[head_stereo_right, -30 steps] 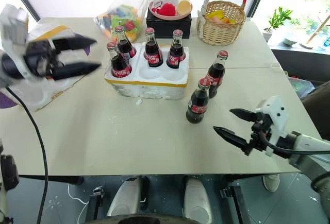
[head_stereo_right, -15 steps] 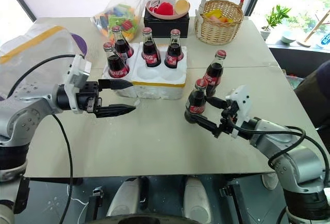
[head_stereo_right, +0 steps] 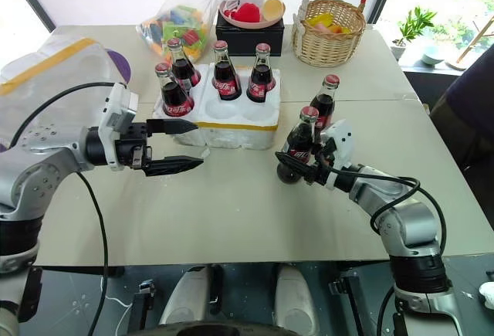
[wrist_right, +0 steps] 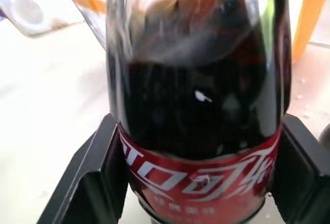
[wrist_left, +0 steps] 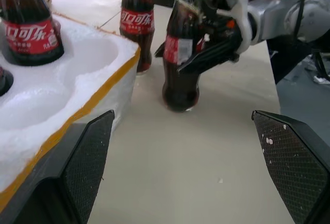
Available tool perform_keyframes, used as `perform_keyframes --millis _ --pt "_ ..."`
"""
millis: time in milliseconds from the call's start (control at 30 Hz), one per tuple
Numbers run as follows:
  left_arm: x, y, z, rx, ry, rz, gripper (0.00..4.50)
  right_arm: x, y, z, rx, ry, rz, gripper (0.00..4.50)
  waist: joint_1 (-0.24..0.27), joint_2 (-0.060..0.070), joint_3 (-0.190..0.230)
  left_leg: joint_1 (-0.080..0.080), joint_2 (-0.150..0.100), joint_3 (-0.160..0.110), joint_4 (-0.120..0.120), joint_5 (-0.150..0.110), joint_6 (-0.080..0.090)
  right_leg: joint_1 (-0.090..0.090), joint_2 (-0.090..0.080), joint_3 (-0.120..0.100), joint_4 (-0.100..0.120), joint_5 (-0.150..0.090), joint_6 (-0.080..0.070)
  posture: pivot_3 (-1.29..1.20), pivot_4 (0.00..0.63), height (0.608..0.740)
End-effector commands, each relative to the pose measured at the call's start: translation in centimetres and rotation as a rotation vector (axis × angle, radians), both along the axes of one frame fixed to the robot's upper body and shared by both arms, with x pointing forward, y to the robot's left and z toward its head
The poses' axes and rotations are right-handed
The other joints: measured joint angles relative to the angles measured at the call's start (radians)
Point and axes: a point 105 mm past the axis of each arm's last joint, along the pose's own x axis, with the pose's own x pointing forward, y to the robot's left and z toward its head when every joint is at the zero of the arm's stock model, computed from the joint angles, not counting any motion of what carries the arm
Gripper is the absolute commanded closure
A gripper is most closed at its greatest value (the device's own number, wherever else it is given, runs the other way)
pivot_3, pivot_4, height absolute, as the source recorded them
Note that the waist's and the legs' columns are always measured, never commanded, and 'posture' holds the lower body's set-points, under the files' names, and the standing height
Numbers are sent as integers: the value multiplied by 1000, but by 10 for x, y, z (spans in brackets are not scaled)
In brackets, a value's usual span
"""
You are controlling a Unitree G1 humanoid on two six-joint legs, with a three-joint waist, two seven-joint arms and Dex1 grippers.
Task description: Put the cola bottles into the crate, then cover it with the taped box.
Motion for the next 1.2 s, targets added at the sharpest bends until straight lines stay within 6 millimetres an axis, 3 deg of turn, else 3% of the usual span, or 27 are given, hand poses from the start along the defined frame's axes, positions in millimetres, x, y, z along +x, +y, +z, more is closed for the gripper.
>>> perform_keyframes --millis 33,200,300,367,500,567,667,867,1000,1067,1133,1200 --pt "-1 18 15 -30 -35 75 0 -21 17 74 72 -209 177 1667 -4 1 1 0 0 0 0 0 0 0 0 0 1 0 0 0 150 740" --pt "-2 41 21 -82 -40 198 0 -4 44 136 155 -316 259 1667 -23 1 1 0 0 -1 0 0 0 -1 1 0 2 0 0 0 150 740" --pt "-4 48 21 -90 -47 237 0 22 66 152 133 -346 229 1667 -22 1 1 0 0 -1 0 0 0 -2 1 -1 3 0 0 0 150 740" --pt "-4 51 21 -98 -52 261 0 47 83 149 55 -347 173 1667 -23 1 1 0 0 -1 -1 0 0 -2 1 -1 4 0 0 0 150 740" --pt "-3 53 19 -109 -58 297 0 75 109 146 11 -338 131 1667 -17 1 1 -3 0 -1 0 0 0 -5 0 -1 6 0 1 0 150 740" --pt "-6 52 18 -110 -62 306 0 89 126 135 -37 -332 115 1667 -22 1 1 -7 0 0 0 0 0 -9 -1 0 7 2 3 0 150 740" --pt "-8 53 18 -111 -69 318 0 101 134 120 -62 -298 92 1667 -21 0 1 -7 0 1 -1 0 0 -11 -1 0 9 2 4 0 150 740" --pt "-11 55 16 -107 -72 334 0 102 153 100 -83 -275 134 1667 -25 0 1 -7 0 0 -2 0 0 -12 0 0 10 2 4 0 150 740" --pt "-9 51 14 -107 -70 325 0 89 161 77 -77 -193 213 1667 -28 0 1 -6 0 0 -1 0 0 -11 0 0 10 2 3 0 150 740" --pt "-5 49 15 -108 -76 315 0 89 160 71 -69 -163 199 650 -27 0 1 -6 0 0 -2 0 0 -11 0 0 10 2 3 0 150 740" --pt "-2 47 17 -109 -80 305 0 91 159 67 -70 -152 177 62 -27 0 1 -6 0 0 -2 0 0 -11 0 0 11 2 3 0 150 740" --pt "1 45 18 -106 -84 291 0 94 154 65 -82 -159 145 62 -25 0 1 -6 0 0 -1 0 -1 -11 0 0 11 2 3 0 150 740"
